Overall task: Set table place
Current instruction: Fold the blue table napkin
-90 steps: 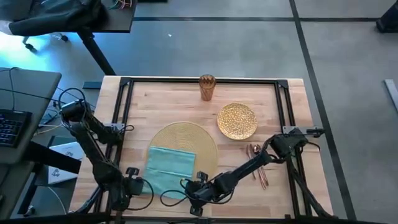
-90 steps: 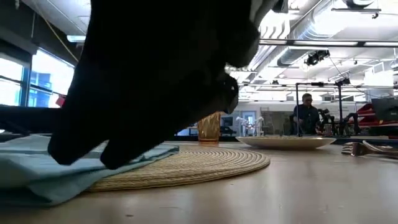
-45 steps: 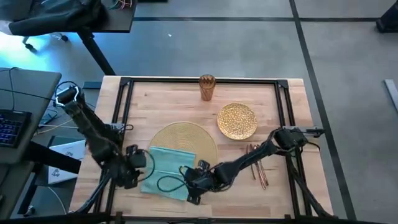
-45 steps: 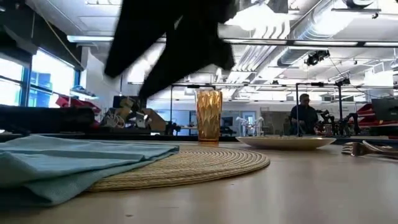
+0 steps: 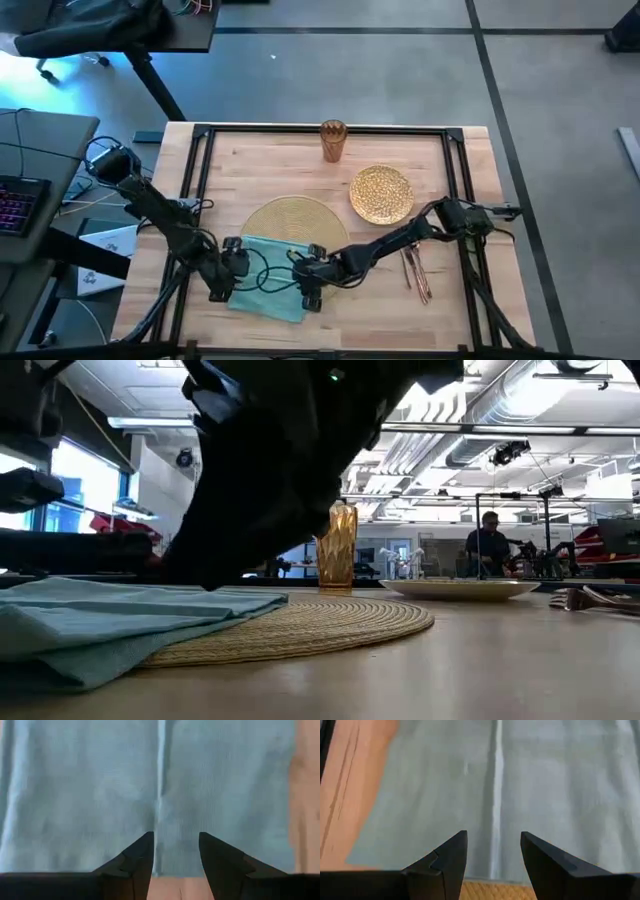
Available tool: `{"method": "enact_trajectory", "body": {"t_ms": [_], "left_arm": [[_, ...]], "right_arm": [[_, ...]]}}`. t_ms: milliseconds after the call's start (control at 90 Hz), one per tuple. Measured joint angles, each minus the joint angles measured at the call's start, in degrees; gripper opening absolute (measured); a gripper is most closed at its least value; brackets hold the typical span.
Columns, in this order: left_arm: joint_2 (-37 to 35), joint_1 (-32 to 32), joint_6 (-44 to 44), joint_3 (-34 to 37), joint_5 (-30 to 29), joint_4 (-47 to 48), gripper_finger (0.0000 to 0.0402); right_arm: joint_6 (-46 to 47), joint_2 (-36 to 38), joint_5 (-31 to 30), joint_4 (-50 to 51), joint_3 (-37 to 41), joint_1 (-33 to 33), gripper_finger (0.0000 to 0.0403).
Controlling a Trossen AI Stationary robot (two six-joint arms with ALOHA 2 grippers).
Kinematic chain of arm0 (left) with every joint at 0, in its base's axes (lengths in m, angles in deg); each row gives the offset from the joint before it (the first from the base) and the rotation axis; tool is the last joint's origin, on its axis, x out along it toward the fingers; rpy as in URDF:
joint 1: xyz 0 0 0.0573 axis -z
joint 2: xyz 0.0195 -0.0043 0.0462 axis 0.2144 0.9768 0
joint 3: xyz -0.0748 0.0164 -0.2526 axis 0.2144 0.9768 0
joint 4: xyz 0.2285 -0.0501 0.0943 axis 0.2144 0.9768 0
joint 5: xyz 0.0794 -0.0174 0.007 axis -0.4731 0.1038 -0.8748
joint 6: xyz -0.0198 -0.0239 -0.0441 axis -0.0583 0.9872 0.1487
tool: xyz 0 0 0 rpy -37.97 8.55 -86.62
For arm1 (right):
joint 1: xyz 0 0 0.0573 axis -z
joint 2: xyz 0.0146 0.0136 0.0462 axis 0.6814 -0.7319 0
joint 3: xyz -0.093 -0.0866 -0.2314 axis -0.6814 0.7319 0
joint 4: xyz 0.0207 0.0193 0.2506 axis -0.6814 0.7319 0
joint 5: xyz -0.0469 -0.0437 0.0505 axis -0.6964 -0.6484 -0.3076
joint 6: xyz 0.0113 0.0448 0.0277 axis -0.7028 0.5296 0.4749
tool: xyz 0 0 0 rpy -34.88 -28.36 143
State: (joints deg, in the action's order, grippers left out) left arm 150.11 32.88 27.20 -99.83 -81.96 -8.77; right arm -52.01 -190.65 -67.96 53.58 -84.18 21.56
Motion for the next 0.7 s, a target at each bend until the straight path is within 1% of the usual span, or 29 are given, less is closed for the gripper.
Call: {"method": "enact_trajectory", "body": {"t_ms": [178,300,356,544,700], "left_arm": [[3.6,-0.02,1.83,-0.03,1.16,0.08,0.0142],[4.01,-0.04,2.42,-0.17,2.54,-0.34,0.0138],[4.01,-0.04,2.44,-0.17,2.85,-0.37,0.0132],[4.01,-0.04,2.42,-0.14,3.71,-0.9,0.0107],[4.03,-0.03,1.99,-0.11,5.38,-1.89,0.0071]], "right_arm": [[-2.63,-0.01,0.81,-0.78,2.19,-0.77,0.0169],[-1.98,0.11,0.49,-1.19,3.54,-1.22,0.0159],[-1.76,0.11,0.45,-1.09,3.54,-1.38,0.0144],[-2.03,0.11,0.29,-0.71,3.56,-1.48,0.0076],[-1.58,0.11,0.5,-0.5,3.58,-1.5,0.0017]]}}
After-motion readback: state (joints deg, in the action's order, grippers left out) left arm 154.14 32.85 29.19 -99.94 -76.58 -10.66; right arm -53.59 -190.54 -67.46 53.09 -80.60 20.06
